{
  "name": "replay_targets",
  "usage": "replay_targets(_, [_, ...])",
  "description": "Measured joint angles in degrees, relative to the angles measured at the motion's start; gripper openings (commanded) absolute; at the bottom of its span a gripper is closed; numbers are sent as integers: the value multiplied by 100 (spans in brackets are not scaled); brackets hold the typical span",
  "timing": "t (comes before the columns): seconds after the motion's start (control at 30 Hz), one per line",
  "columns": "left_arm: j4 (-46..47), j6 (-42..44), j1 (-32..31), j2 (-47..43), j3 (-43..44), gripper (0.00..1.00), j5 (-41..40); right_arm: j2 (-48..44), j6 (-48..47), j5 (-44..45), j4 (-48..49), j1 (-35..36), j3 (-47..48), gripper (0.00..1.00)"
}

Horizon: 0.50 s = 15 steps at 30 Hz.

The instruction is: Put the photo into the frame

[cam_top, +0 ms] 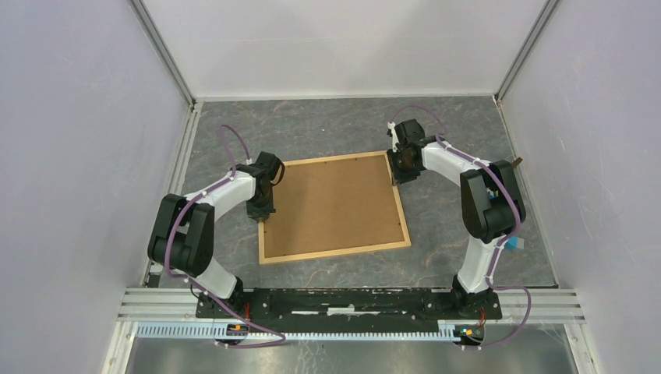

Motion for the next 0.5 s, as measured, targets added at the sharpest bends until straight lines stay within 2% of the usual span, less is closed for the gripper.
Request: replay_targets(0.5, [0,0,0,0,0,2,2,37,0,2,50,48,-2,32])
